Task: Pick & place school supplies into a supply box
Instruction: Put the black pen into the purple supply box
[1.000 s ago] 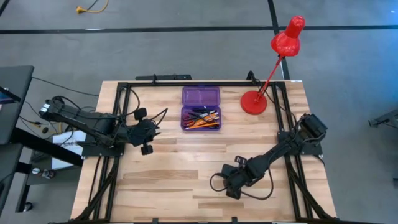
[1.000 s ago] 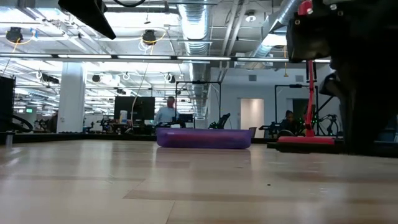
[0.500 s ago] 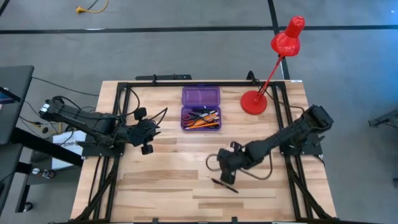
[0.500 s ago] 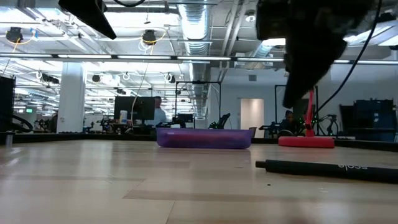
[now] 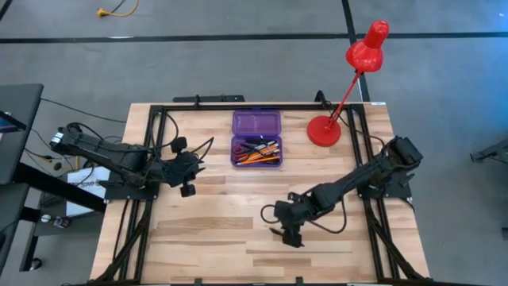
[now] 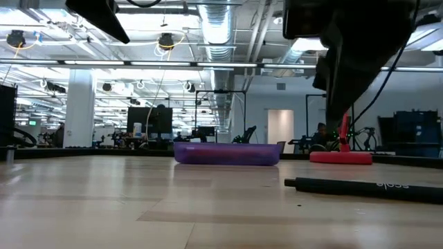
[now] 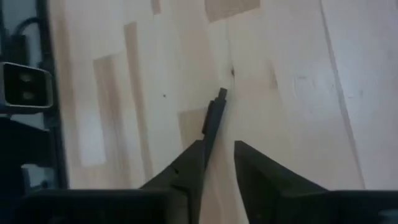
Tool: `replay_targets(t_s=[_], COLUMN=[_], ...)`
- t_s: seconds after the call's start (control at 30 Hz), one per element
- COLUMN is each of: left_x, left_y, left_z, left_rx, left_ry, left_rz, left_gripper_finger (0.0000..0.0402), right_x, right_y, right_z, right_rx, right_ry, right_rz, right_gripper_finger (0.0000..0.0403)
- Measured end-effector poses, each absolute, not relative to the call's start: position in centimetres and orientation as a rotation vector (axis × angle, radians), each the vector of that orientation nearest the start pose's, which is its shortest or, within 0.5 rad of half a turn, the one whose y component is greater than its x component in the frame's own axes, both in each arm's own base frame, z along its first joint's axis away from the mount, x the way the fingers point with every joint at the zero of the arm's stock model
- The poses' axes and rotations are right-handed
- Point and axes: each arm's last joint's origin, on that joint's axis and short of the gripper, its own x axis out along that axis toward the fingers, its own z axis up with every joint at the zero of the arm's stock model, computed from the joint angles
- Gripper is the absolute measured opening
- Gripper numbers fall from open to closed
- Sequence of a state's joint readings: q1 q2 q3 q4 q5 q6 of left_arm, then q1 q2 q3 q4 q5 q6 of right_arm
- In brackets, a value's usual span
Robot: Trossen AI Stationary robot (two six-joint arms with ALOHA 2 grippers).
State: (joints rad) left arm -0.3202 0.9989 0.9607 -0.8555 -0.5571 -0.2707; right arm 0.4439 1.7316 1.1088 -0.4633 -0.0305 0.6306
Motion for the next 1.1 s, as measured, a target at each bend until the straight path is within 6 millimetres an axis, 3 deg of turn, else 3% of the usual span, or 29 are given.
replay_targets(t_s=[0.4, 0.8, 1.1], left_x=[17.8, 17.8, 17.8], left_y=[-4.3, -4.3, -4.3], left_z=[30.4, 30.4, 30.4], left_rx=[0.144, 0.122, 0.119], left_ry=[0.772, 0.769, 0.768], left_rz=[0.320, 0.325, 0.327], left_gripper_finger=[0.0083, 0.0083, 0.0083], right_x=[31.3, 31.0, 31.1], right_y=[17.0, 17.7, 17.6], right_z=[15.0, 13.7, 13.9], right_rx=[0.316, 0.269, 0.245], right_ry=[1.205, 1.228, 1.197], right_rz=[0.048, 0.019, -0.015], right_gripper_finger=[0.0147, 0.0129, 0.0121])
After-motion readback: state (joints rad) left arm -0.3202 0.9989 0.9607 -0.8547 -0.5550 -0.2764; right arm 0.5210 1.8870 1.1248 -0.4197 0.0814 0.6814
